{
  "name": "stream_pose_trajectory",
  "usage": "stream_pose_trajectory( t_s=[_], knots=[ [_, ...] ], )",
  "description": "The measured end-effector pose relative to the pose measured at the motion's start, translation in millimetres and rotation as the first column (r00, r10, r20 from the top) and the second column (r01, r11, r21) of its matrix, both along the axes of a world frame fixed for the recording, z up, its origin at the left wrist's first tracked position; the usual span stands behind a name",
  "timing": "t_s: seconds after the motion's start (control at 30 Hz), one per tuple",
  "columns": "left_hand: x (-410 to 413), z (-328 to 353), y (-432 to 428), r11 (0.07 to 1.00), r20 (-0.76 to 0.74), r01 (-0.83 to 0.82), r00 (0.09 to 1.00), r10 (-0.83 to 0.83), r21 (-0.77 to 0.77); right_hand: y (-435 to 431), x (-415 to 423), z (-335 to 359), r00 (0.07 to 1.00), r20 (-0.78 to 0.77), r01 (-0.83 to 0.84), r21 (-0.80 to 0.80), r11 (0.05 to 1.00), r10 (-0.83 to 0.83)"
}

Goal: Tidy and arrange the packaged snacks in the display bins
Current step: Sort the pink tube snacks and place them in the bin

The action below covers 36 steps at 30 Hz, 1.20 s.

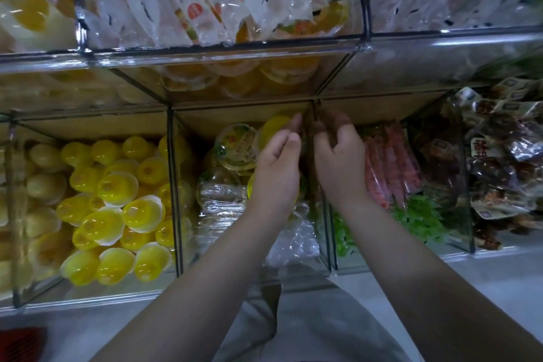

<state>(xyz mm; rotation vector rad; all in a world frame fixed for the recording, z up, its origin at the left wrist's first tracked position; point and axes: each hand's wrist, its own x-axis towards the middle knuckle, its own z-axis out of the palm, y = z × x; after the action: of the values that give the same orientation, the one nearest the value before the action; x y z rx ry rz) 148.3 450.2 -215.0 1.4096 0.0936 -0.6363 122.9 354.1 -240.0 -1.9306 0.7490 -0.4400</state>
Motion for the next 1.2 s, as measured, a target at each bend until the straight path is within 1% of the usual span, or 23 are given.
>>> stream_pose_trajectory(
  t_s=[0.07, 0.13, 0.33, 0.43, 0.53, 0.67, 0.8, 0.87, 0.93, 1.03, 1.13, 1.2],
  knots=[
    [-9.1, 5.0, -12.4, 0.998, -0.046, 0.018, 0.999, -0.021, -0.062, -7.1, -6.8, 1.3, 1.000, 0.003, 0.022, 0.011, 1.000, -0.022],
    [-17.7, 5.3, -23.5, 0.996, -0.083, 0.022, 0.996, -0.029, -0.085, -15.8, -13.9, 1.8, 0.999, 0.012, 0.035, 0.031, 0.999, -0.036],
    [-42.9, -4.4, -51.9, 0.997, -0.089, 0.043, 0.995, -0.048, -0.065, -43.2, -40.3, -5.4, 0.999, -0.035, 0.004, 0.108, 0.994, -0.001],
    [-52.4, -11.5, -67.5, 0.997, -0.098, 0.067, 0.993, -0.070, -0.034, -58.1, -51.5, -15.3, 0.992, -0.115, -0.032, 0.140, 0.990, 0.048],
    [-61.1, -23.4, -82.0, 0.998, -0.143, 0.052, 0.989, -0.046, 0.039, -71.2, -59.6, -21.9, 0.966, -0.224, -0.087, 0.176, 0.981, 0.126],
    [-69.8, -39.7, -93.6, 0.992, -0.219, -0.006, 0.975, 0.034, 0.128, -82.1, -68.6, -30.8, 0.923, -0.342, -0.110, 0.209, 0.972, 0.178],
    [-71.7, -47.3, -100.6, 0.984, -0.268, -0.069, 0.957, 0.112, 0.167, -90.2, -73.2, -35.1, 0.864, -0.420, -0.183, 0.256, 0.949, 0.279],
    [-70.4, -49.5, -104.8, 0.979, -0.291, -0.115, 0.943, 0.161, 0.168, -93.5, -75.6, -36.6, 0.825, -0.453, -0.209, 0.309, 0.928, 0.337],
    [-69.0, -50.9, -109.9, 0.970, -0.308, -0.173, 0.926, 0.220, 0.173, -94.7, -77.9, -38.5, 0.804, -0.457, -0.217, 0.370, 0.903, 0.381],
    [-69.1, -51.4, -117.1, 0.949, -0.330, -0.258, 0.893, 0.305, 0.180, -98.5, -77.8, -42.4, 0.773, -0.462, -0.258, 0.397, 0.881, 0.435],
    [-70.6, -51.4, -121.0, 0.934, -0.334, -0.307, 0.874, 0.353, 0.186, -102.8, -75.2, -45.3, 0.749, -0.455, -0.269, 0.456, 0.848, 0.482],
    [-71.2, -48.4, -122.5, 0.932, -0.329, -0.313, 0.874, 0.357, 0.181, -106.4, -73.6, -45.9, 0.739, -0.448, -0.261, 0.499, 0.827, 0.503]
  ],
)
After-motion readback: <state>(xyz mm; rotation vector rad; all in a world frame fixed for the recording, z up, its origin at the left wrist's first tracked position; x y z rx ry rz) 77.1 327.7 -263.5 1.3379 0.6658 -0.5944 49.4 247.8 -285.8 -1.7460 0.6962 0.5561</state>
